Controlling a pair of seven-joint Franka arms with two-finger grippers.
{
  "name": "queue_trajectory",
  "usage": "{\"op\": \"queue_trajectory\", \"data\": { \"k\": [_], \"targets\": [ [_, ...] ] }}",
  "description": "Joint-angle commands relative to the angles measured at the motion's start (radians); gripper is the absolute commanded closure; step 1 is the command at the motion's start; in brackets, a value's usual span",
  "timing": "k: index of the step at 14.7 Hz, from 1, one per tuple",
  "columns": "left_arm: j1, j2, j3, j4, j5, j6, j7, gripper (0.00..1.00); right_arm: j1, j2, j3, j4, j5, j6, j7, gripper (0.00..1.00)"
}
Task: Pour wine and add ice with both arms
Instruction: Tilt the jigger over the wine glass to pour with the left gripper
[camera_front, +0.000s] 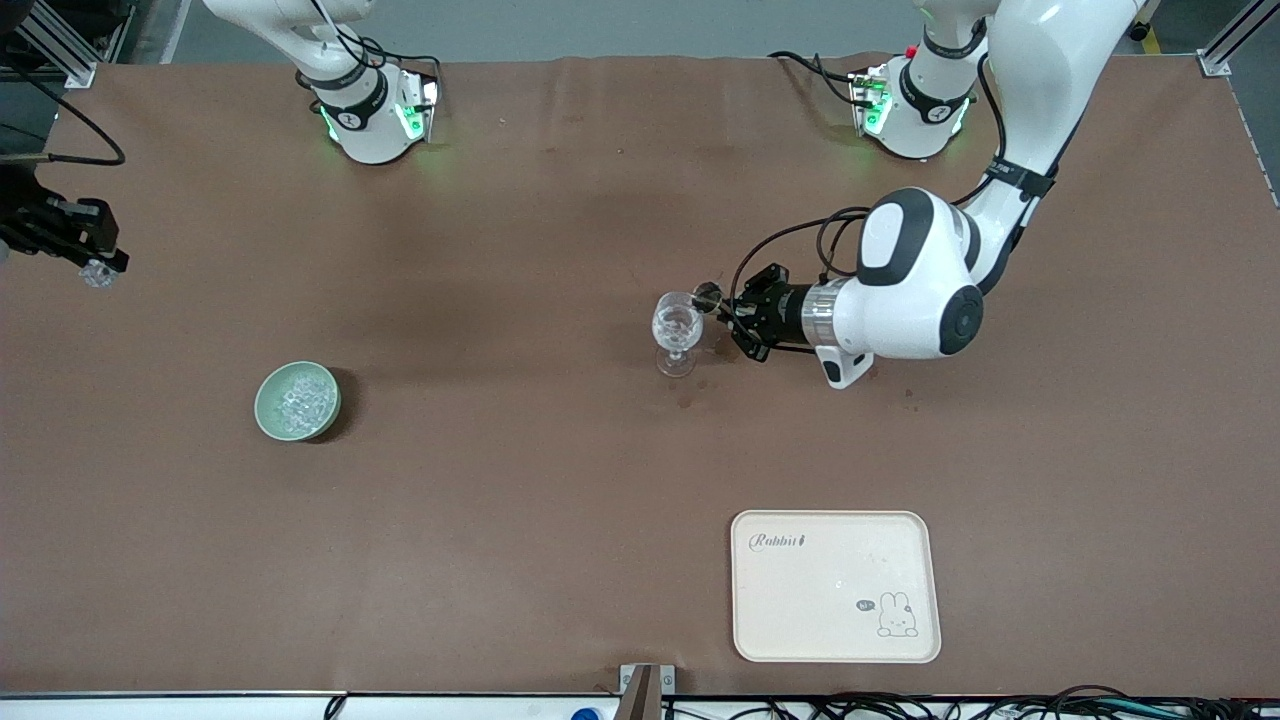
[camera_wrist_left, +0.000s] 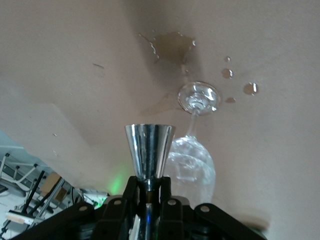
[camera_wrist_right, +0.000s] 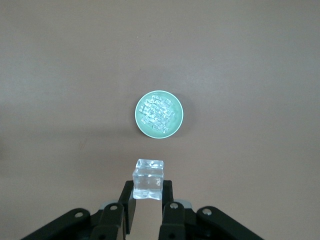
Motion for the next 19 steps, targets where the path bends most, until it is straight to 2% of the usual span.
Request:
{"op": "queue_trajectory", "data": {
  "k": [1, 5, 10, 19],
  "targets": [
    [-0.019, -0.028, 0.003, -0.011, 0.056, 0.009, -0.07, 0.99, 0.0, -0.008, 0.002, -0.003, -0.001, 0.002, -0.012, 0.97],
    [-0.045, -0.028, 0.004, -0.008, 0.072, 0.014, -0.118, 0.99, 0.014, -0.005, 0.002, -0.003, -0.001, 0.008, -0.01, 0.97],
    [-0.053, -0.018, 0.003, 0.023, 0.162, 0.012, -0.228, 0.99, 0.016, -0.005, 0.002, -0.001, -0.001, 0.008, -0.012, 0.97],
    [-0.085, -0.014, 0.003, 0.046, 0.241, 0.007, -0.362, 0.99, 0.022, -0.003, 0.002, -0.003, -0.002, 0.01, -0.009, 0.97]
  ]
}}
